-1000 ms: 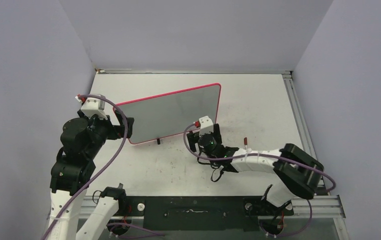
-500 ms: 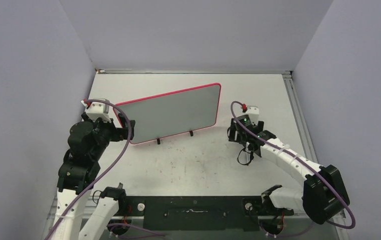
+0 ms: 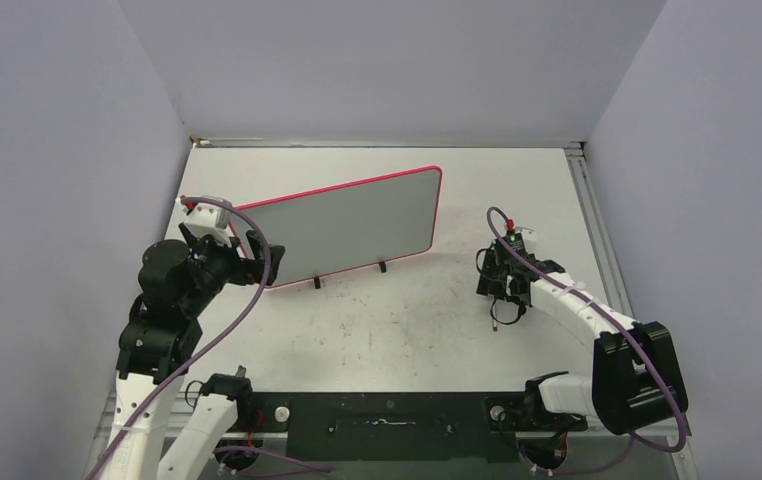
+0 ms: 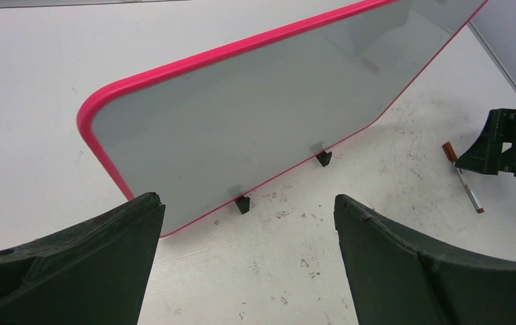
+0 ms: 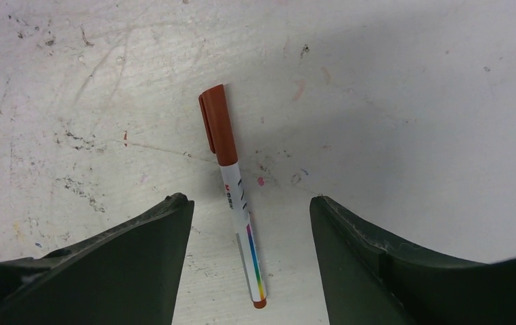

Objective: Write a sentence on the whiteboard
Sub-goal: Open the whiteboard marker at the center of the board.

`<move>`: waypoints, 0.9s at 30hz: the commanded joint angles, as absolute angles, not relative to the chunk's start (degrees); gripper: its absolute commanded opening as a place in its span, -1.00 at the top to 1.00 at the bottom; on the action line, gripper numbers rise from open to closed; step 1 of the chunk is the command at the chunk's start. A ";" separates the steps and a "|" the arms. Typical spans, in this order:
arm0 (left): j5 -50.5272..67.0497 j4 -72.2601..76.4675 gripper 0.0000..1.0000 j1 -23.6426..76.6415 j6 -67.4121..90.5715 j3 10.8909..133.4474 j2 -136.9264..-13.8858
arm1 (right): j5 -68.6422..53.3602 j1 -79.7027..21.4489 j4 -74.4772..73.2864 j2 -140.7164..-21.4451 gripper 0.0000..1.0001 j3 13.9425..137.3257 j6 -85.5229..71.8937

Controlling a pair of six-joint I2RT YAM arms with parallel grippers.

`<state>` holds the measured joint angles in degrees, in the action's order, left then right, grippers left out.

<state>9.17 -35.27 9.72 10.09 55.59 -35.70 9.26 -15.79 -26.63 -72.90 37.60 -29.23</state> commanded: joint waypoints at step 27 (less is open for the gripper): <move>21.42 -25.49 -0.99 28.42 2.08 48.69 -38.71 | -3.74 -17.34 -25.15 -77.37 0.89 39.13 -25.99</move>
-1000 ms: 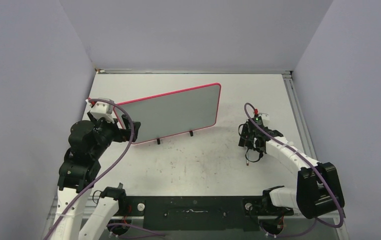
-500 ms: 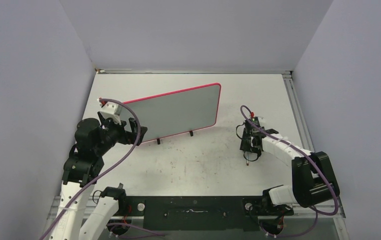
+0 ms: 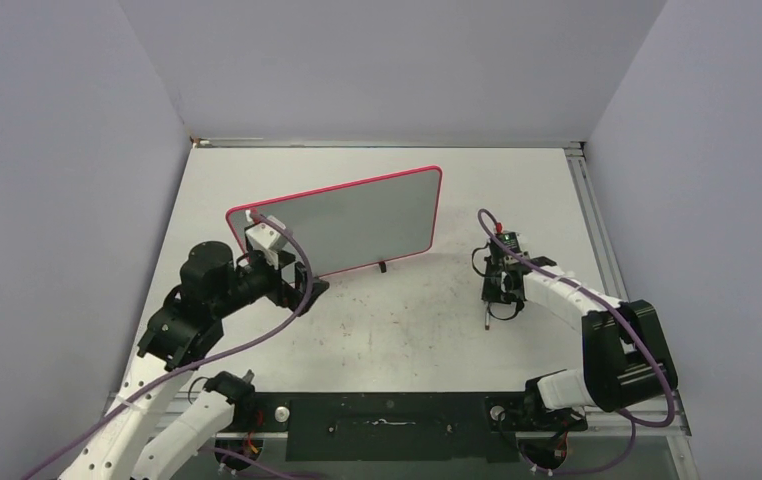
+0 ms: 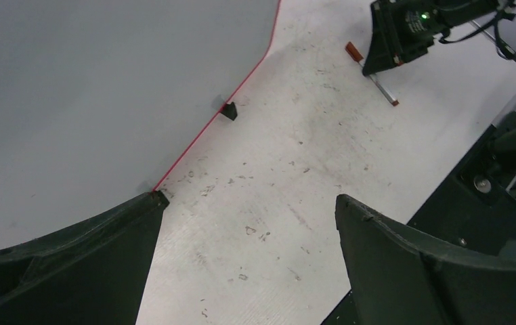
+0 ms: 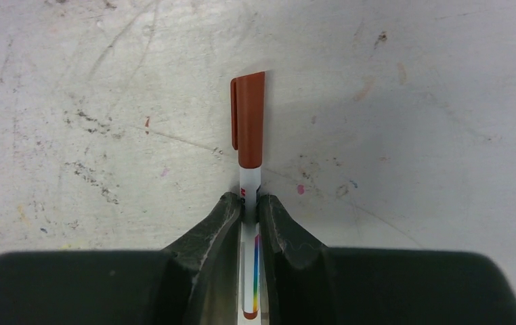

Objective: Write a sentence on the whiteboard
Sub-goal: Open the whiteboard marker at the center of the board.

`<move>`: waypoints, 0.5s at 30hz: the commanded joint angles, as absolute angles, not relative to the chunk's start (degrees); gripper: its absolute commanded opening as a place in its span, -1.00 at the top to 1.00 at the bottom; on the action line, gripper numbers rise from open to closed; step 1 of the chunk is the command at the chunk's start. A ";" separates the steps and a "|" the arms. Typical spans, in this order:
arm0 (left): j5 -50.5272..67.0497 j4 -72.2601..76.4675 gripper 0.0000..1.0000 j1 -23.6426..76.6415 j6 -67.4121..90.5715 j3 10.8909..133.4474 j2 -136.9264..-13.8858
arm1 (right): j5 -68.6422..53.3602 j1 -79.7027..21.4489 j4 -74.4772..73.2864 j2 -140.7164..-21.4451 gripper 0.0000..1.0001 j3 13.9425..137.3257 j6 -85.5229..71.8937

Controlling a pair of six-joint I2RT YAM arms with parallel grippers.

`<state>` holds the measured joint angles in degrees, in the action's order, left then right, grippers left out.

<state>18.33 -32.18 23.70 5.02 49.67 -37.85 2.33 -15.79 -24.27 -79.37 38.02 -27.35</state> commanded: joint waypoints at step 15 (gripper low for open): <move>9.20 -15.36 -0.91 61.72 -12.56 37.01 -39.74 | -42.55 -31.82 -43.74 -63.49 0.89 43.22 -24.97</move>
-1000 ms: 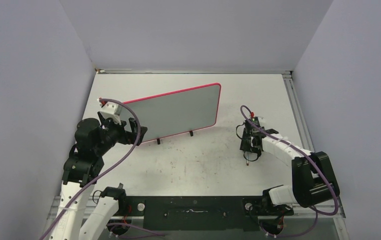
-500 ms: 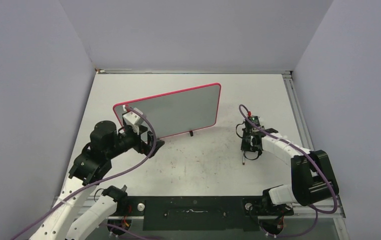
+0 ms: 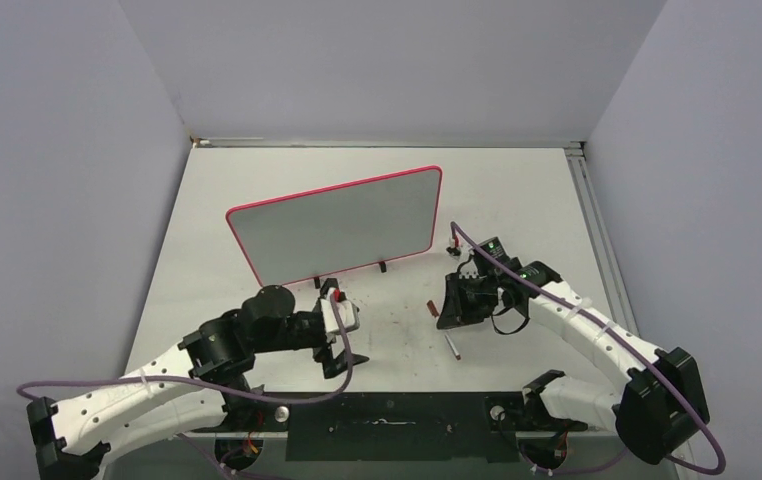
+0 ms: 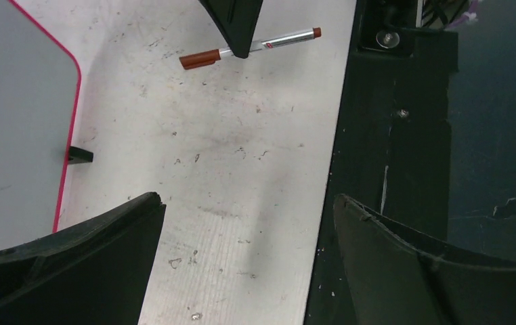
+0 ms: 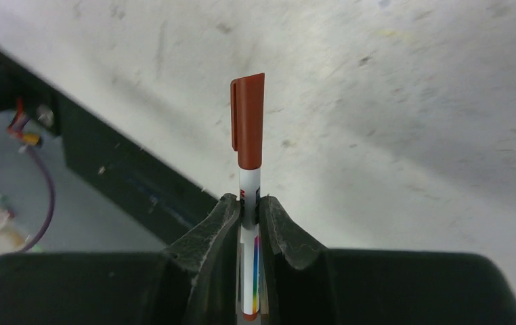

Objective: Write a sentence on the whiteboard
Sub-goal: Open the whiteboard marker at the center of the board.

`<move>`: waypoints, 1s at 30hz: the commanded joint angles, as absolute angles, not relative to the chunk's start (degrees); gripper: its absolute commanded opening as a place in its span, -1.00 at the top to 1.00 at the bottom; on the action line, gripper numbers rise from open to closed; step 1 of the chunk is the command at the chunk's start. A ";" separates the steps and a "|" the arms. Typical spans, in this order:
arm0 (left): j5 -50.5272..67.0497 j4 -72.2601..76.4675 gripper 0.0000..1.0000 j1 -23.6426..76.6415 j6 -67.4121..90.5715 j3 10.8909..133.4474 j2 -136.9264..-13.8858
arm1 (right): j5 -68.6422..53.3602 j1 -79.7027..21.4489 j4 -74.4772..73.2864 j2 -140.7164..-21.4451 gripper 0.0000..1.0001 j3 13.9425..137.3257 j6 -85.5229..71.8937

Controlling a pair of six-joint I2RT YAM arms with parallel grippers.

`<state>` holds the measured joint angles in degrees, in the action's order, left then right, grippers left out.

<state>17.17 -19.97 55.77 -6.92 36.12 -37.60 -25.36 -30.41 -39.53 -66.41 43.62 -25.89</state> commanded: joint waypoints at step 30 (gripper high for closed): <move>4.90 -16.48 0.05 81.74 -19.60 42.09 -56.19 | -61.24 -49.78 -42.12 -75.20 0.89 53.61 -19.22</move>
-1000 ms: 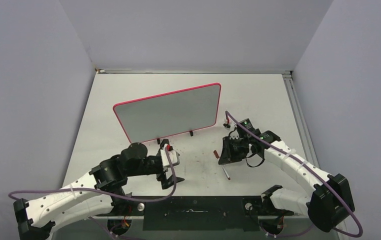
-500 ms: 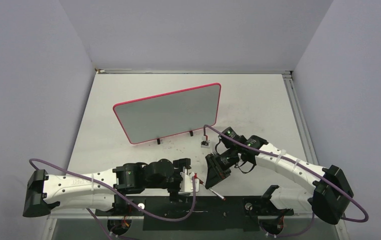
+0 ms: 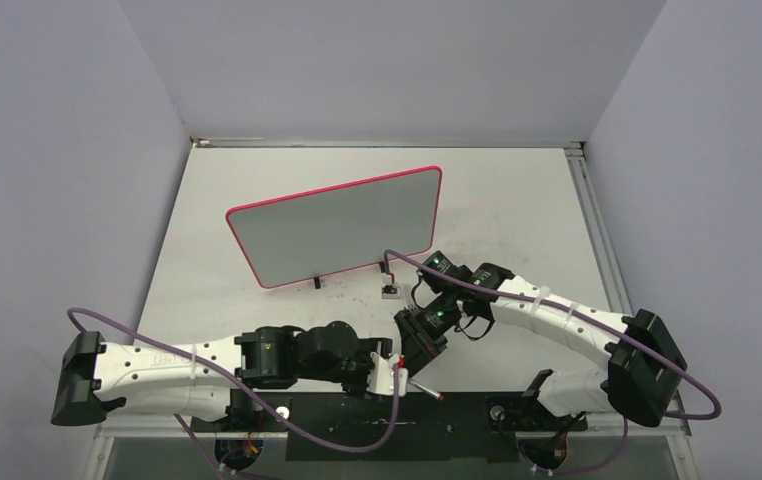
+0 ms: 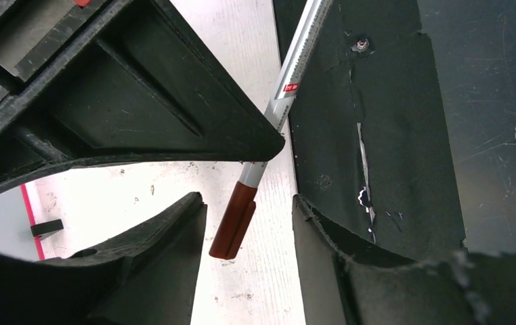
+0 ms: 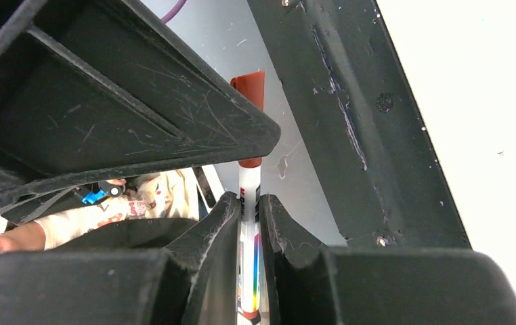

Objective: Write a sentence on the whiteboard
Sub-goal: Open the whiteboard marker at the center of the board.

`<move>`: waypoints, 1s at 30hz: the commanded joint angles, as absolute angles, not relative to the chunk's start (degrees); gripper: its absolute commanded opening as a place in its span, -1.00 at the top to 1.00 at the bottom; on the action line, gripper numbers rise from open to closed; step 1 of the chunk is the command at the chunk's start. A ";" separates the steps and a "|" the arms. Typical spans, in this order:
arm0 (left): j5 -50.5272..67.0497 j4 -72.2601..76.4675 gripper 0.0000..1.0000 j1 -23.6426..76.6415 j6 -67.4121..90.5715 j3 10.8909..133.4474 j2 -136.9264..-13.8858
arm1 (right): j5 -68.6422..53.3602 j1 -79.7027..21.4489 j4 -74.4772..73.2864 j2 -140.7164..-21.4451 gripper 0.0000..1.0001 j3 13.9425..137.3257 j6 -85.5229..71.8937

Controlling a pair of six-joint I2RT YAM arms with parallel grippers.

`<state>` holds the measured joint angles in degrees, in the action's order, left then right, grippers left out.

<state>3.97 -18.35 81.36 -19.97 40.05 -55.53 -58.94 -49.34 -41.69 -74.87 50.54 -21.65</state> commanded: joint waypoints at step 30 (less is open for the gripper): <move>15.08 -18.77 1.00 70.04 -8.88 44.19 -55.98 | -51.53 -41.27 -29.51 -58.08 -0.39 47.07 -34.30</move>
